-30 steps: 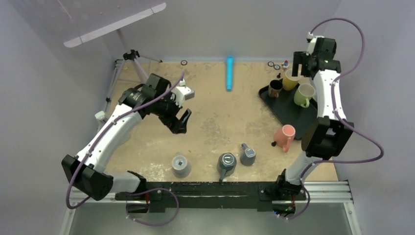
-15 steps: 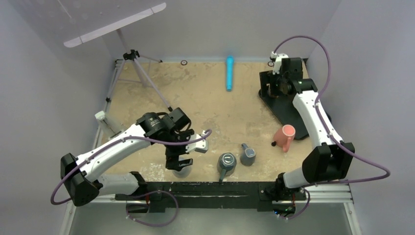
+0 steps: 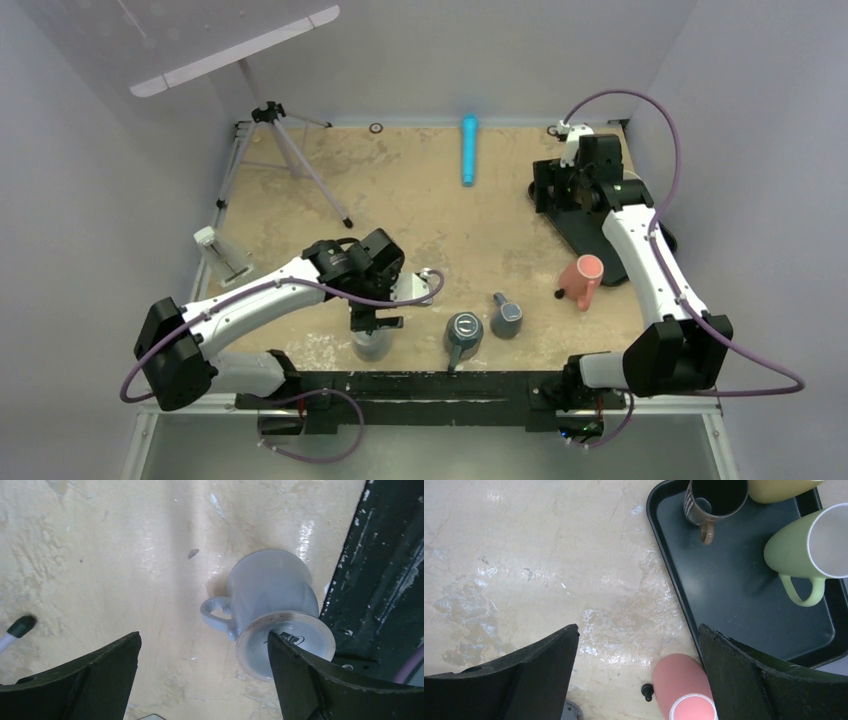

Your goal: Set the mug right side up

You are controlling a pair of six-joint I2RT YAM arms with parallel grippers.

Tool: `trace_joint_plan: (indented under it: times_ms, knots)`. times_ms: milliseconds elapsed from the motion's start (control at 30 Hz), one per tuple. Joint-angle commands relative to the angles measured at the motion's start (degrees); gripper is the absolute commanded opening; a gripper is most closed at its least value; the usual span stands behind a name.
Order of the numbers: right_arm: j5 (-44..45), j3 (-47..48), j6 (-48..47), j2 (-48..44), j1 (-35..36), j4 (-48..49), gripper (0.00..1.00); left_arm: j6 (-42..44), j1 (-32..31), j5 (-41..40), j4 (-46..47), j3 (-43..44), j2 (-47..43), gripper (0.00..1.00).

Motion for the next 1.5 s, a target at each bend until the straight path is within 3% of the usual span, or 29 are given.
trace_joint_plan:
  times_ms: [0,167,533,700,800,867,967,1100,1200,1333,1467]
  knots:
    - [-1.5,-0.2,0.7,-1.5,0.2,2.1,0.92,1.0,2.1,-8.8,6.7,-0.2,1.2,1.0]
    - [-2.1,-0.4,0.7,-1.8,0.2,2.5,0.92,2.6,6.3,-12.3,10.4,1.5,3.0,1.0]
    - [-1.2,-1.8,-0.7,-3.2,0.2,1.8,0.92,-2.6,13.2,-10.9,7.7,13.6,9.8,0.99]
    - [-2.6,-2.4,-0.4,-4.5,0.2,1.8,0.92,-11.0,13.6,0.3,-0.8,22.5,9.8,1.0]
    - [-4.0,-2.8,-0.2,-5.3,0.2,2.1,0.92,-11.4,14.8,8.6,-4.2,25.7,8.6,1.0]
    - [-4.6,-2.8,-0.2,-5.7,0.2,2.0,0.92,-7.9,17.4,14.2,-6.2,26.5,7.1,0.99]
    - [-4.5,-3.5,-0.4,-6.3,0.2,2.3,0.92,0.7,24.0,17.5,-8.1,24.6,4.6,0.83]
    - [-5.1,-4.9,-0.3,-7.0,0.1,3.1,0.92,14.7,35.7,25.0,-9.9,19.3,5.2,0.8]
    - [-6.3,-5.5,-0.2,-7.0,0.1,3.6,0.92,21.8,36.5,23.8,-7.2,13.7,7.1,0.8]
    - [-6.5,-5.4,0.6,-7.1,0.2,3.6,0.92,32.0,36.6,31.0,1.8,3.5,4.4,0.84]
    - [-6.8,-6.1,0.8,-8.3,0.2,3.9,0.92,38.3,36.5,36.3,-0.7,3.0,9.1,0.87]
